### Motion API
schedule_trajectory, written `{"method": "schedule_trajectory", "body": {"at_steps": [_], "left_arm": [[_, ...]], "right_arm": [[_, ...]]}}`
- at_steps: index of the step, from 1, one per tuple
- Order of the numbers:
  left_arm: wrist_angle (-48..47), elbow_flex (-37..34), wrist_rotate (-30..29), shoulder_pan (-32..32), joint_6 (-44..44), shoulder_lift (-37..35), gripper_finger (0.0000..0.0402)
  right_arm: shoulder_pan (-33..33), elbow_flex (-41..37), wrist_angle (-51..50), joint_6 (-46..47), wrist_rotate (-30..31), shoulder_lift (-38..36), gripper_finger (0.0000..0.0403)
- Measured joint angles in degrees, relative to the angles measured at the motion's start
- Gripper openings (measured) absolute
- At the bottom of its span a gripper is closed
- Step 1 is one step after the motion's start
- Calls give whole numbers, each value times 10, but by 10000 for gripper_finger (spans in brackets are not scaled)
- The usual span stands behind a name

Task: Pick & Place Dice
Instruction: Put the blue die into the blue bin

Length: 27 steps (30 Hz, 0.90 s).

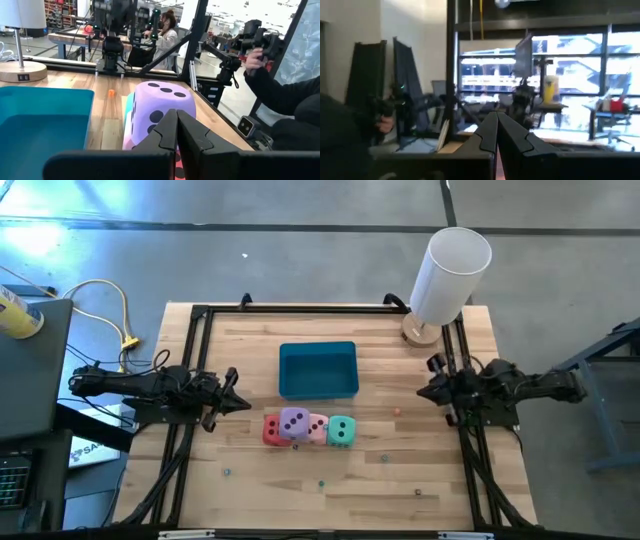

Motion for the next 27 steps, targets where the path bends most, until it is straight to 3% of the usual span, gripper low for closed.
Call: {"method": "schedule_trajectory", "body": {"at_steps": [5,13,23,27], "left_arm": [[0,0,3,0,-4,0,0],[5,0,3,0,-4,0,0],[7,0,3,0,-4,0,0],[6,0,2,0,-4,1,0]], "right_arm": [[44,110,-20,-29,29,169,2],[145,292,-149,-10,181,457,2],[207,349,6,47,293,699,6],[207,348,42,85,324,770,36]]}}
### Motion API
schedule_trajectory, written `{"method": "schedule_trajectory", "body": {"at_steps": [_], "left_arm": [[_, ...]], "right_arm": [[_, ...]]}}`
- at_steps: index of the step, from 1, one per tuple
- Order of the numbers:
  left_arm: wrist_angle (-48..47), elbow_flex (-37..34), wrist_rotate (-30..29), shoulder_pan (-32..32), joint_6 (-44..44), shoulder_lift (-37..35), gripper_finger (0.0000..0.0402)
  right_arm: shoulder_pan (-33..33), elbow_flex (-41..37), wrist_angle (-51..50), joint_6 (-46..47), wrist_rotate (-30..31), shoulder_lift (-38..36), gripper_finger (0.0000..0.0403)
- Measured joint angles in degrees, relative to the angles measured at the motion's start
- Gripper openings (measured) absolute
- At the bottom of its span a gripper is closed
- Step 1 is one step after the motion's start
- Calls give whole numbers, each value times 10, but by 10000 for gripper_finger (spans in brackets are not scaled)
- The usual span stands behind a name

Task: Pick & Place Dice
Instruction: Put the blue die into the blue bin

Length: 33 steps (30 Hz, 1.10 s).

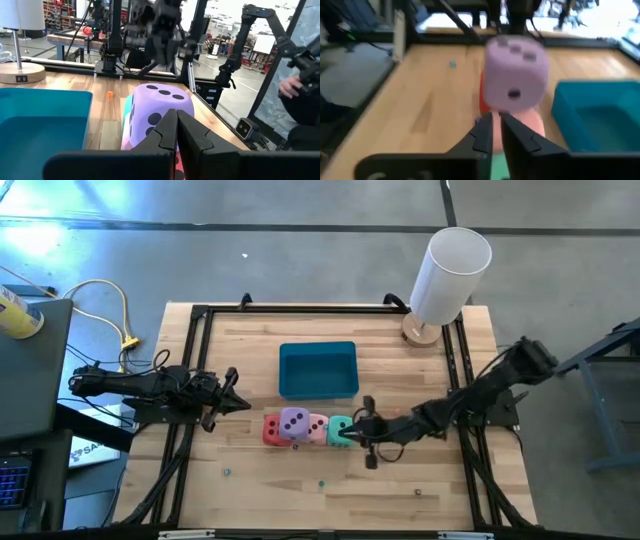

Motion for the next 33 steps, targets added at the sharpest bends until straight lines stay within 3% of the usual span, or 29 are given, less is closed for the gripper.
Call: {"method": "schedule_trajectory", "body": {"at_steps": [8,13,19,28,33], "left_arm": [[-2,0,-1,0,13,22,0],[-2,0,-5,0,13,41,1],[1,0,-16,0,13,64,31],[38,0,-19,0,13,69,138],[60,0,-16,0,13,69,172]], "right_arm": [[6,0,70,46,42,100,150],[14,0,149,49,71,142,190],[14,0,177,41,101,165,203],[12,0,177,39,134,166,203],[9,0,176,40,139,166,203]]}}
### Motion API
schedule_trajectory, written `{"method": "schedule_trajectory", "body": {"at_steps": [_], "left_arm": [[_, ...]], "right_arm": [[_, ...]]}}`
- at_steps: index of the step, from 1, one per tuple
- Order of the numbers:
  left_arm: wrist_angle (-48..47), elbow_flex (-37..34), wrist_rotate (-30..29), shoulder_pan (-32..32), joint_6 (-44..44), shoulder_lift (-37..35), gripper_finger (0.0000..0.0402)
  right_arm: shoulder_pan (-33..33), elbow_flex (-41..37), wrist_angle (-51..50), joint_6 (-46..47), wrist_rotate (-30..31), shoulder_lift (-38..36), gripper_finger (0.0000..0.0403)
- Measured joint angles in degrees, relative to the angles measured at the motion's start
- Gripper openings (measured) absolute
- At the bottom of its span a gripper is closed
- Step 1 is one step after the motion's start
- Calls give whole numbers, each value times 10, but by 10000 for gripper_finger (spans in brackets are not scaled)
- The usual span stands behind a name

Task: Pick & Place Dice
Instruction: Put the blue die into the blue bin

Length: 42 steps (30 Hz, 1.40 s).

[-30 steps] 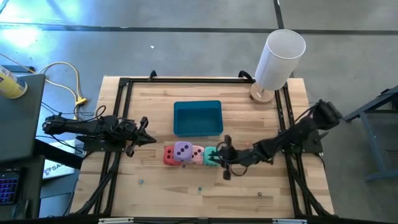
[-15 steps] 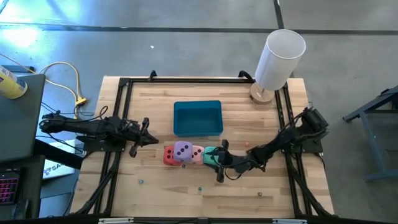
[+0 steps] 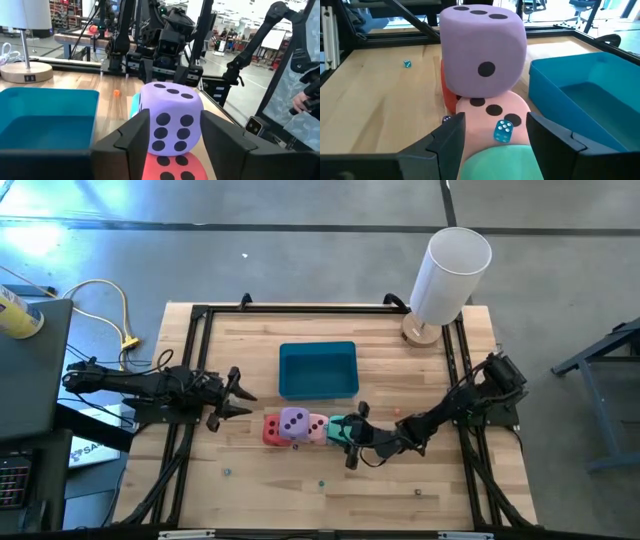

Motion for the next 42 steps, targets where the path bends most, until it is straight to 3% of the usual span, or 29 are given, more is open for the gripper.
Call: {"method": "schedule_trajectory", "body": {"at_steps": [14,21,42], "left_arm": [[1,0,1,0,-12,0,175],[0,0,1,0,-14,0,175],[0,0,-15,0,0,0,175]], "right_arm": [[-14,0,-8,11,-31,5,203],[-22,0,-17,12,-10,5,203],[-44,0,-25,16,-70,5,203]]}}
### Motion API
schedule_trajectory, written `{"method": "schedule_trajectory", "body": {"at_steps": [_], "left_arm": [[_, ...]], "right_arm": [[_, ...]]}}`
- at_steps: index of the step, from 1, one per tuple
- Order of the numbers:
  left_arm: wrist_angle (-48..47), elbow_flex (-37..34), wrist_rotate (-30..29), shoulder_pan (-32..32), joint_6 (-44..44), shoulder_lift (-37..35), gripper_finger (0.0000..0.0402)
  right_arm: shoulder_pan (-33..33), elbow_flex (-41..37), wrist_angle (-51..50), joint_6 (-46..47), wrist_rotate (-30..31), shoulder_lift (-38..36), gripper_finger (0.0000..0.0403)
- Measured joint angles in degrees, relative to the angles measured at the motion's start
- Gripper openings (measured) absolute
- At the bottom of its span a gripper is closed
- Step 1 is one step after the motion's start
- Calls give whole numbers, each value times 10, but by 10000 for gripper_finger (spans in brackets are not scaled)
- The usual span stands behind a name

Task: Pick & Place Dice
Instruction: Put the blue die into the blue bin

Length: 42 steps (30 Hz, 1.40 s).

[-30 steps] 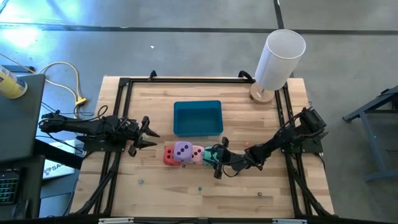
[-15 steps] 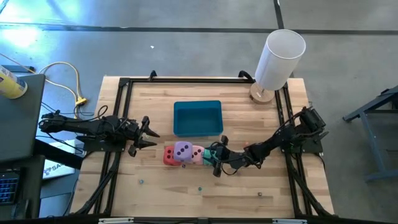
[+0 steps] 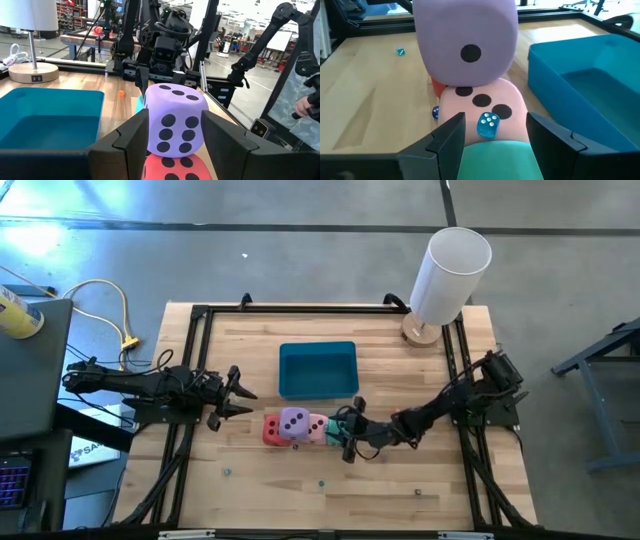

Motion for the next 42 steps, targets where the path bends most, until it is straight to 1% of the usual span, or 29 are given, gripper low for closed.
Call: {"method": "schedule_trajectory", "body": {"at_steps": [2,21,27,31,38,42], "left_arm": [[0,0,0,0,0,0,175],[0,0,0,0,-5,0,175],[0,0,0,0,-5,0,175],[0,0,0,0,-6,0,175],[0,0,0,0,-7,0,175],[0,0,0,0,-7,0,175]], "right_arm": [[-5,0,0,0,-15,0,203],[-17,0,-17,-2,-37,1,203],[-25,0,-16,0,-68,1,203],[-36,0,-16,0,-77,1,203],[-40,0,-18,-1,-81,1,203],[-40,0,-18,-2,-83,1,187]]}}
